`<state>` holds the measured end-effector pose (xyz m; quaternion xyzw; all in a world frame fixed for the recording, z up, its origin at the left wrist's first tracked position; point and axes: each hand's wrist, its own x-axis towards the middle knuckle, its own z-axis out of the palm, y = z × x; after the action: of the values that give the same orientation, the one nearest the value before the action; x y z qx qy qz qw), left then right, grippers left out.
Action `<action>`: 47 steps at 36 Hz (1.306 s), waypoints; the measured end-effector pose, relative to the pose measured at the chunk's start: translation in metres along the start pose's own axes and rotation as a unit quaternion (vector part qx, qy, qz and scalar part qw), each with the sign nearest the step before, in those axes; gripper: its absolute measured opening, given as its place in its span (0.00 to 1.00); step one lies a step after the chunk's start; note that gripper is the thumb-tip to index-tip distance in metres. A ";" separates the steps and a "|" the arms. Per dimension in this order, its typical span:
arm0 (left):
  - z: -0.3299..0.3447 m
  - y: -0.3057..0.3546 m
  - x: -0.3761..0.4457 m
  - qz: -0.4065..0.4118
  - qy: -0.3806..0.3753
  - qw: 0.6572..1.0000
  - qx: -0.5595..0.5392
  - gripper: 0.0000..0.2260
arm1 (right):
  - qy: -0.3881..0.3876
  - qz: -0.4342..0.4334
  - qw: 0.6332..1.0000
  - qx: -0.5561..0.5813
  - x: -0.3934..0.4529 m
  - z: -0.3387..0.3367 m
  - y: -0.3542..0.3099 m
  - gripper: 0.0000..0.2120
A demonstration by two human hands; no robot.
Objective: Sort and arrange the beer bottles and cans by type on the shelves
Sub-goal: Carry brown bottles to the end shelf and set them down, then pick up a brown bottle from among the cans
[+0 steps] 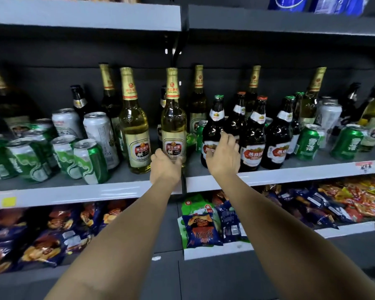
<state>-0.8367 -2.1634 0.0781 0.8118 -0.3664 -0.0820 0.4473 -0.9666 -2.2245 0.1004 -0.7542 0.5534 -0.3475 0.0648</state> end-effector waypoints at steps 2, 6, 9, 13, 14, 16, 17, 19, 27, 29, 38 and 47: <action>-0.010 -0.007 -0.010 0.024 -0.004 0.997 0.067 0.23 | -0.014 -0.004 1.000 -0.002 -0.011 0.003 0.001 0.29; -0.033 -0.023 -0.032 0.059 0.000 0.982 0.182 0.23 | -0.057 -0.037 0.998 -0.016 -0.033 0.009 -0.006 0.26; -0.056 -0.041 -0.048 0.072 -0.004 0.970 0.231 0.22 | -0.100 -0.075 0.992 -0.010 -0.054 0.015 -0.019 0.26; -0.096 -0.073 -0.072 0.049 0.009 0.956 0.288 0.21 | -0.170 -0.144 0.975 0.004 -0.087 0.027 -0.048 0.25; -0.108 -0.082 -0.079 0.037 0.014 0.955 0.294 0.21 | -0.189 -0.164 0.968 0.008 -0.096 0.030 -0.057 0.25; -0.133 -0.100 -0.093 0.004 0.017 0.949 0.313 0.23 | -0.227 -0.199 0.953 0.019 -0.115 0.039 -0.078 0.27; -0.146 -0.111 -0.099 -0.013 0.017 0.945 0.325 0.23 | -0.248 -0.215 0.944 0.021 -0.125 0.042 -0.089 0.27; -0.172 -0.132 -0.113 -0.044 0.024 0.937 0.345 0.23 | -0.290 -0.244 0.925 0.022 -0.146 0.051 -0.113 0.28; -0.280 -0.223 -0.165 -0.169 0.043 0.914 0.366 0.23 | -0.398 -0.358 0.845 0.000 -0.246 0.078 -0.222 0.37; -0.308 -0.246 -0.176 -0.185 0.050 0.907 0.375 0.23 | -0.407 -0.379 0.831 -0.001 -0.272 0.084 -0.253 0.37; -0.448 -0.346 -0.216 -0.217 0.046 0.890 0.399 0.28 | -0.421 -0.459 0.782 -0.022 -0.384 0.114 -0.396 0.36; -0.542 -0.422 -0.209 -0.240 0.049 0.886 0.393 0.25 | -0.422 -0.478 0.770 -0.030 -0.430 0.147 -0.497 0.35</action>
<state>-0.5172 -1.5232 0.0234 0.9872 -0.1403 0.0034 0.0755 -0.5491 -1.7001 0.0351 -0.9936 0.0488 0.0368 0.0946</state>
